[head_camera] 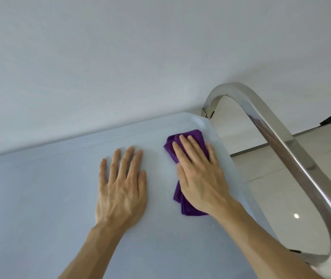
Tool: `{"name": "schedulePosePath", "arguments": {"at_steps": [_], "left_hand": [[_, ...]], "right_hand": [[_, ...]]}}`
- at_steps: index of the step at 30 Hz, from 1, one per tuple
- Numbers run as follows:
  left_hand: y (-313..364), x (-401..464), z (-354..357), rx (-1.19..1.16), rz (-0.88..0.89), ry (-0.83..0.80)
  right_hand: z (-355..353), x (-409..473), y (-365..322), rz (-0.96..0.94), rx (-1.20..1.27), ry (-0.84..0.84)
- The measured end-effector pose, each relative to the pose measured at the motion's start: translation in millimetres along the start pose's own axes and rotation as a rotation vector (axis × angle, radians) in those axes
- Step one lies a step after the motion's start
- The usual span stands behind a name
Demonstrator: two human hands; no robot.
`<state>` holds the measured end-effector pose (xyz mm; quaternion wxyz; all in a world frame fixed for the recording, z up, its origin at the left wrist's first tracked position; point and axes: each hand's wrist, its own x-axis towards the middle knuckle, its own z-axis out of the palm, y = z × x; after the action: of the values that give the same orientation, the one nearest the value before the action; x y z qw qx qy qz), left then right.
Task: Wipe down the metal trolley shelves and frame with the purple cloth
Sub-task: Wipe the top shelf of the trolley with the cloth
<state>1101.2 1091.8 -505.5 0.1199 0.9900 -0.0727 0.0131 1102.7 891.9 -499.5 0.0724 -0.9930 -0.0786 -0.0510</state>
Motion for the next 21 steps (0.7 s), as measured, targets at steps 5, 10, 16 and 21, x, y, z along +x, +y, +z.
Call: {"name": "schedulePosePath", "arguments": {"at_steps": [5, 10, 16, 21], "left_hand": [[1.1, 2.7, 1.6, 0.017, -0.012, 0.001], [2.0, 2.5, 1.0, 0.003, -0.015, -0.008], [0.8, 2.3, 0.5, -0.025, -0.004, 0.002], [1.0, 4.2, 5.2, -0.009, 0.0, 0.009]], "right_hand": [[-6.2, 48.9, 33.1, 0.287, -0.047, 0.009], [3.1, 37.7, -15.3, 0.175, -0.053, 0.024], [-5.3, -70.9, -16.9, -0.049, 0.008, -0.024], [-21.7, -56.5, 36.0, 0.29, -0.07, -0.004]]}}
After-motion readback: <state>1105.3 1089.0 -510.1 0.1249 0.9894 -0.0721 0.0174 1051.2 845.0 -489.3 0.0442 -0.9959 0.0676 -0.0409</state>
